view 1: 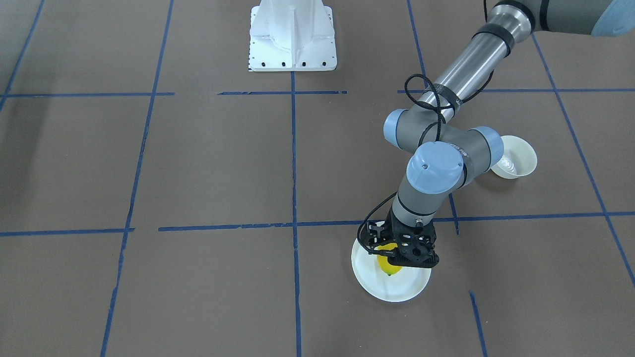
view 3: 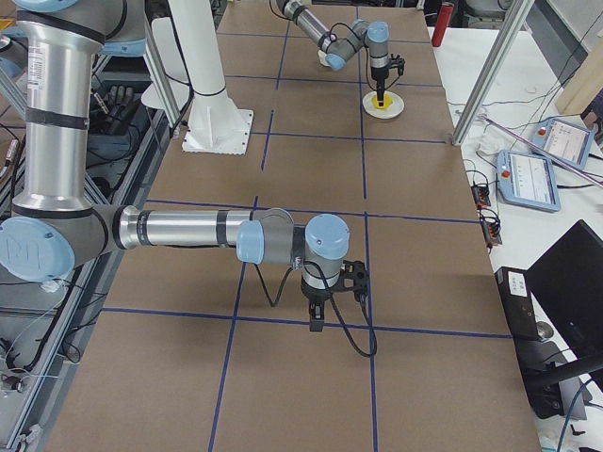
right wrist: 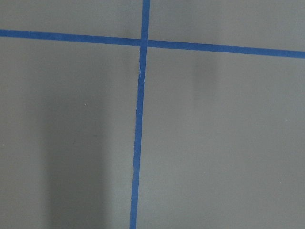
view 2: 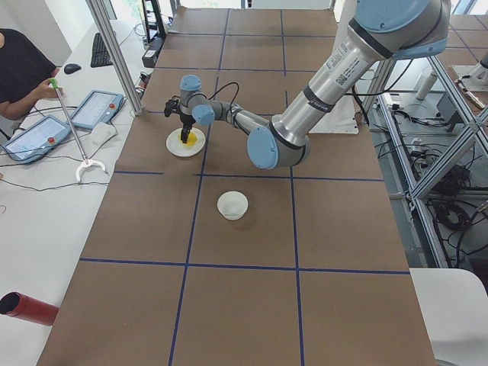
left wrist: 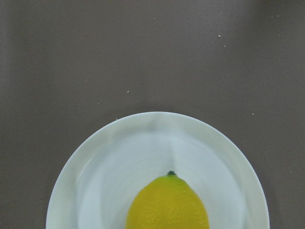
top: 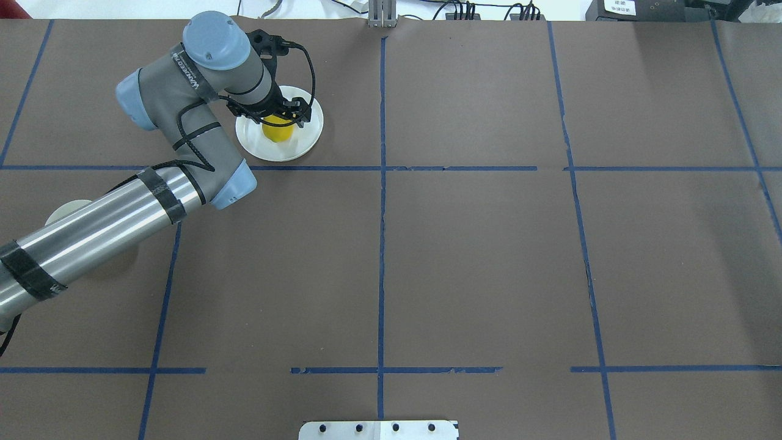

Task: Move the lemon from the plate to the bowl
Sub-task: 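Lower the left gripper and close it around the lemon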

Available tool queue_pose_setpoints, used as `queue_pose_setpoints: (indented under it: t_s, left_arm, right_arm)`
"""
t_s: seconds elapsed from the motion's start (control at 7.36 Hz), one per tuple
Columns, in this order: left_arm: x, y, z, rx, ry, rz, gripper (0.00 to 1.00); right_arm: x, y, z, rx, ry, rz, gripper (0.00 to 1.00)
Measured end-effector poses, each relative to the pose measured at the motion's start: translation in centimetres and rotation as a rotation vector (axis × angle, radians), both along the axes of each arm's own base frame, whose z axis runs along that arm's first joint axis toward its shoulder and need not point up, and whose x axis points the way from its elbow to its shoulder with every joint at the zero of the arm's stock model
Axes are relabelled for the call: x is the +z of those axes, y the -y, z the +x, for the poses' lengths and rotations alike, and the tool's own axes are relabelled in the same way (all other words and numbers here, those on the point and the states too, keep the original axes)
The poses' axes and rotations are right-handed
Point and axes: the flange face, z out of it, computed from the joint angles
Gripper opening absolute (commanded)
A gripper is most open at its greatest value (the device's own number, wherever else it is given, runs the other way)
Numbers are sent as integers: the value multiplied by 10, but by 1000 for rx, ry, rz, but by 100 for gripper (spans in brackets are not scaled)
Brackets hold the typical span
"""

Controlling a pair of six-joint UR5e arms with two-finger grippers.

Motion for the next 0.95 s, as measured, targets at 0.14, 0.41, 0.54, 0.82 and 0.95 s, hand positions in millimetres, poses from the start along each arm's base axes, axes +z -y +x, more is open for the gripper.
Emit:
queue_pose_setpoints:
  t_s: [0.14,0.41,0.54,0.82,0.95]
  left_arm:
    - [5,1,1,-1,4,1,94]
    - [12,4,3,-13,12,11,91]
    - [15,7,4,-23,17,16,80]
    - [12,9,5,-32,16,20,1]
    - [9,9,5,-35,12,22,0]
  right_arm:
    - [0,0,0,0,0,0,100]
    - [0,0,0,0,0,0,100]
    - [0,0,0,0,0,0,100]
    - [0,0,0,0,0,0,100]
    - [0,0,0,0,0,0,100]
